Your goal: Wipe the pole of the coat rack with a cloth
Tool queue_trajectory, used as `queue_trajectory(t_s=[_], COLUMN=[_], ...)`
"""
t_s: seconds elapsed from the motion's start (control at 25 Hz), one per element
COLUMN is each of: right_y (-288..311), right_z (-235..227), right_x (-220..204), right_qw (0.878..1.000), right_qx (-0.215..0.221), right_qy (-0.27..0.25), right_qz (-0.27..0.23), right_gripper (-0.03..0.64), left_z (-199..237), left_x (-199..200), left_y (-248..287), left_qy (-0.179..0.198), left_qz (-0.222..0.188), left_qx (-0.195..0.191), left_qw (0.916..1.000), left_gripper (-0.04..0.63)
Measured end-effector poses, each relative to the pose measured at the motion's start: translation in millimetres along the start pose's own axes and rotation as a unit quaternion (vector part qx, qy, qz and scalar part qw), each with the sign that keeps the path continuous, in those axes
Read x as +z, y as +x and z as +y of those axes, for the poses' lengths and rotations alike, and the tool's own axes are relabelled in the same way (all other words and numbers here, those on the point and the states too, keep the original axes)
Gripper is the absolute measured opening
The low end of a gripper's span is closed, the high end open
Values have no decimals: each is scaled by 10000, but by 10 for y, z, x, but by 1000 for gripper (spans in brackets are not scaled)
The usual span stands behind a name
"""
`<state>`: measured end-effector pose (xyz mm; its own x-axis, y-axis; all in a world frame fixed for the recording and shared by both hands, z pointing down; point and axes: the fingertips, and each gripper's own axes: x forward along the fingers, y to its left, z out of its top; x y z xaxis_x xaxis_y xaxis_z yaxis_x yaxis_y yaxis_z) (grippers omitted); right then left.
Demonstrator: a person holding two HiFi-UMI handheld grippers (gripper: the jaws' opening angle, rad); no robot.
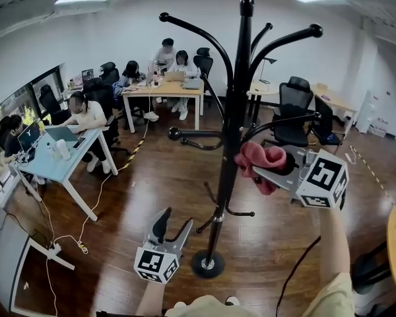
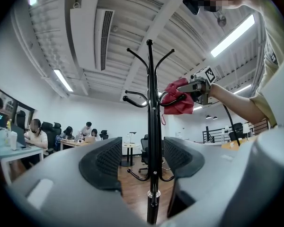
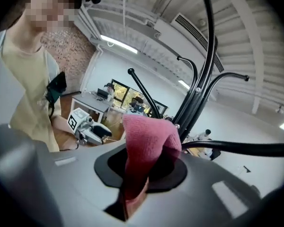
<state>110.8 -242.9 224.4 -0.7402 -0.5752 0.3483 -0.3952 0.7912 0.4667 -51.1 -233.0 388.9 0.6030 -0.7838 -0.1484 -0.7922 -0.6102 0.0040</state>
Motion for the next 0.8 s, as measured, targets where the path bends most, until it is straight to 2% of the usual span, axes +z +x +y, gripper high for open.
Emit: queue_trajectory(t_s=[0.08, 0.16, 0.28, 0.36, 0.64, 0.8], right_y=[139, 267, 415, 470, 499, 430], right_z=[-21, -86, -227, -291, -466, -586], right_x=[4, -20, -110, -158, -22, 223], right_qw=[9998, 9995, 9969, 9949, 9897, 9860], right_qx=[86, -20, -329, -479, -1024, -1466], right_qy=[191, 260, 25, -119, -462, -563], right_qz=[-15, 198, 714, 879, 884, 551], right_gripper=[43, 43, 43, 43, 43, 43], left_z=[4, 16, 60, 92, 174, 153], left_x=[2, 2, -3, -13, -15, -31], left_y=[-19, -34, -58, -84, -160, -150], left_qy=[-26, -31, -38, -46, -107, -122], left_qz=[-66, -80, -83, -81, -94, -89], left_qx=[1, 10, 65, 120, 305, 271], left_qw=[10000, 10000, 9999, 9999, 9994, 9995], left_gripper=[255, 255, 255, 255, 253, 252])
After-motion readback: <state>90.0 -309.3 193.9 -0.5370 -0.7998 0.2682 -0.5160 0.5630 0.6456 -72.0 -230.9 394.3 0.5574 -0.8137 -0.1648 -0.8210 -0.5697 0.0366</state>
